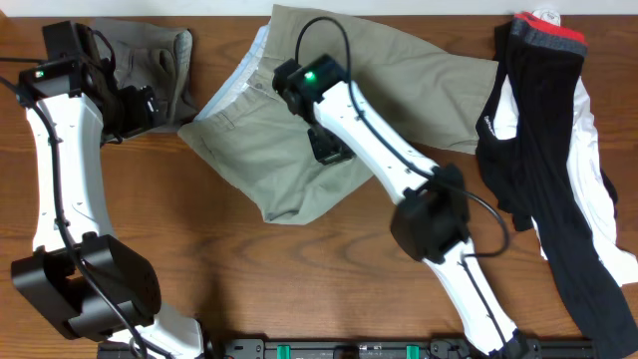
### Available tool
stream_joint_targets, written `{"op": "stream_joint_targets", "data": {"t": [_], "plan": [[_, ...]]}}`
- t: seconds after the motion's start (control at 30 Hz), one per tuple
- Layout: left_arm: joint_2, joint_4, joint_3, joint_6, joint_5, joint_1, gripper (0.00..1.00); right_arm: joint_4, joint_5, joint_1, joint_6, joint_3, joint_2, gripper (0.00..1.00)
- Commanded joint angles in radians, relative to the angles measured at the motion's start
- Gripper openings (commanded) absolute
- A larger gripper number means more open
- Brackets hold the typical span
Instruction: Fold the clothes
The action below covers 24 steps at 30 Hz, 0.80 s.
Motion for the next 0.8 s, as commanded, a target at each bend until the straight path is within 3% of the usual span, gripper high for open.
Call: {"op": "stream_joint_targets", "data": {"t": [0.0, 0.17, 0.4, 0.77], "plan": [[0.013, -0.008, 0.003, -0.009, -0.002, 0.000, 0.98, -0.005, -0.158, -0.006, -0.068, -0.021, -0.087, 0.01], [0.013, -0.018, 0.003, -0.008, -0.002, 0.000, 0.98, -0.005, -0.240, -0.001, -0.079, -0.024, -0.143, 0.01], [0.013, -0.019, 0.003, -0.008, -0.002, 0.000, 0.98, -0.005, -0.210, 0.005, -0.017, -0.076, -0.251, 0.01], [0.013, -0.022, 0.003, -0.008, -0.002, 0.000, 0.98, 0.020, -0.192, 0.097, 0.119, -0.640, -0.451, 0.01]]}}
